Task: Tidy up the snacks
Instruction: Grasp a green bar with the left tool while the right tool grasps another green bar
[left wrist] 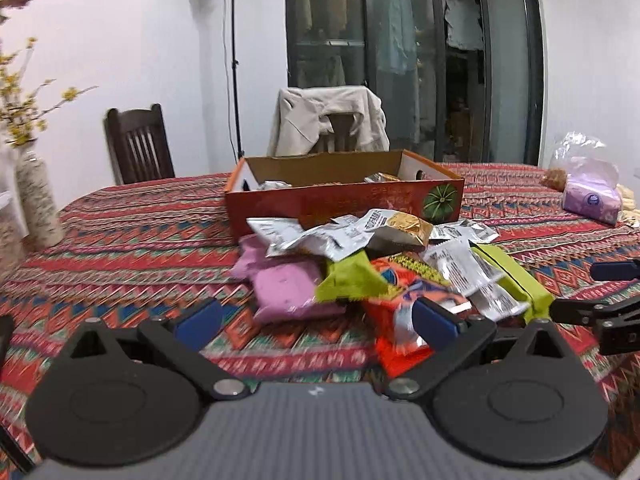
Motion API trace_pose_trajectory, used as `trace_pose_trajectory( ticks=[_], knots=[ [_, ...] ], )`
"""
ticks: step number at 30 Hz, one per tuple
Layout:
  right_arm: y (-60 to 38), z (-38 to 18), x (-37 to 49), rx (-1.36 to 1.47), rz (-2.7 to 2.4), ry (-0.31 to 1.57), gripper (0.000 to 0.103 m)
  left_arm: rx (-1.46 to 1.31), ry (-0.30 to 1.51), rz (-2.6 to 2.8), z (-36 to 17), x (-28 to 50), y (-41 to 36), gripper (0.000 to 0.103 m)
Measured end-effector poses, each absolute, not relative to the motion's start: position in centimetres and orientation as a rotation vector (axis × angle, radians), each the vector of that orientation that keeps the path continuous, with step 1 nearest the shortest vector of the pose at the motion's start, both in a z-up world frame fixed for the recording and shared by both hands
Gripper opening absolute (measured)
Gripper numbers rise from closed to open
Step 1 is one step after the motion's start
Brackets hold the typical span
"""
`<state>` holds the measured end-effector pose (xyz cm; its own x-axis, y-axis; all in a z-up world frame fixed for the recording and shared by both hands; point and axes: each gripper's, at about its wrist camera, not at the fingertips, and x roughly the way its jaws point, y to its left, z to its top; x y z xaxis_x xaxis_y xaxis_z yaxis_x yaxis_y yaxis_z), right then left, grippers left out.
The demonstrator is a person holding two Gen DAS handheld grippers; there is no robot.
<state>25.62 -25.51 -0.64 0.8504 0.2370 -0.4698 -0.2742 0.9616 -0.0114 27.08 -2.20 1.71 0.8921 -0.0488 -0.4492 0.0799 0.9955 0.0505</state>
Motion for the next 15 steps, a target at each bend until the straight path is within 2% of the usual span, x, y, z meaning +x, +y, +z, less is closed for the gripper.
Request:
trace_pose_trajectory(
  ticks=[4, 6, 10, 12, 14, 15],
  knots=[
    [-25.0, -0.8, 29.3, -0.060, 0.279, 0.543, 0.083, 0.060, 0.498, -0.086, 1.6, 31.1, -3.0, 0.101],
    [-24.7, -1.1, 31.0, -0.058, 0.291, 0.566, 0.077, 0.063, 0.514, -0.090, 1.2, 32.8, -3.4, 0.087],
    [-24.5, -1.3, 34.0, -0.032, 0.282, 0.598, 0.063, 0.003, 0.616, -0.071, 0.4, 36.0, -3.5, 0.070],
    [-24.4, -1.3, 34.9, -0.025, 0.275, 0.602, 0.057, -0.043, 0.654, -0.088, 0.1, 36.8, -3.4, 0.049],
    [-24.4, -1.4, 35.5, -0.033, 0.261, 0.607, 0.048, -0.046, 0.654, -0.103, 0.0, 36.8, -3.7, 0.044],
    [-24.5, -1.6, 35.7, -0.028, 0.263, 0.615, 0.039, -0.033, 0.648, -0.106, 0.1, 36.6, -4.0, 0.042]
  ],
)
